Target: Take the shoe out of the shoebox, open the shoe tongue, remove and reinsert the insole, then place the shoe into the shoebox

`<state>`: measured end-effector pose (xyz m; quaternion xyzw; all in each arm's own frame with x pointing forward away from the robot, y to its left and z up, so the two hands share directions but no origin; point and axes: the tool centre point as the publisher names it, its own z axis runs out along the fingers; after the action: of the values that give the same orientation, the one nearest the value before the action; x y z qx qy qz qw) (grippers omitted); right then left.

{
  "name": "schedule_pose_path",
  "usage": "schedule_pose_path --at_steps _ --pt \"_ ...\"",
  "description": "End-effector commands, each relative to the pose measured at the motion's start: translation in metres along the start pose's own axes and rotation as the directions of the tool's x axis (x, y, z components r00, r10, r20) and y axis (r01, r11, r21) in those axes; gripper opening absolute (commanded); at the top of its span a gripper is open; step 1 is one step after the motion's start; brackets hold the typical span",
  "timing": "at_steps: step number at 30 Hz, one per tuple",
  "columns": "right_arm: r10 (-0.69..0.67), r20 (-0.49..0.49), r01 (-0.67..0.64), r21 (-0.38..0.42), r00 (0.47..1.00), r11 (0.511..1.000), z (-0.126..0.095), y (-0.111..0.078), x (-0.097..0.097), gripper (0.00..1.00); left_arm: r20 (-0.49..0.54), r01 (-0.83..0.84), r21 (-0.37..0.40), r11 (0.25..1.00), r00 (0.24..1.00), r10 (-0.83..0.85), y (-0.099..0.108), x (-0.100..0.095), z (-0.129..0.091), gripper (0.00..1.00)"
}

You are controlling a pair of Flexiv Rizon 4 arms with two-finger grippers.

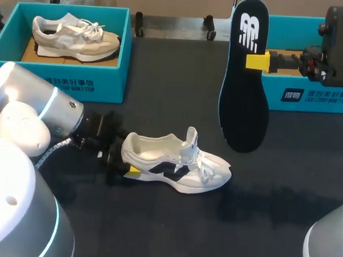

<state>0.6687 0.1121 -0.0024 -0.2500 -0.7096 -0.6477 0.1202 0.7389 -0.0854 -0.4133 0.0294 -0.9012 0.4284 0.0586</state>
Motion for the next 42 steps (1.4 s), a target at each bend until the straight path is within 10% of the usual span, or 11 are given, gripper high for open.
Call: schedule_pose_path --at_steps 1,42 --pt "0.001 0.002 -0.001 0.001 1.0 1.0 0.001 0.0 0.0 0.0 -0.023 -0.001 0.021 1.0 1.0 0.001 0.002 0.0 0.0 1.0" --pt "0.001 0.002 -0.001 0.001 1.0 1.0 0.001 0.0 0.0 0.0 0.024 -0.01 -0.348 0.937 1.0 0.02 0.004 0.007 -0.038 1.0"
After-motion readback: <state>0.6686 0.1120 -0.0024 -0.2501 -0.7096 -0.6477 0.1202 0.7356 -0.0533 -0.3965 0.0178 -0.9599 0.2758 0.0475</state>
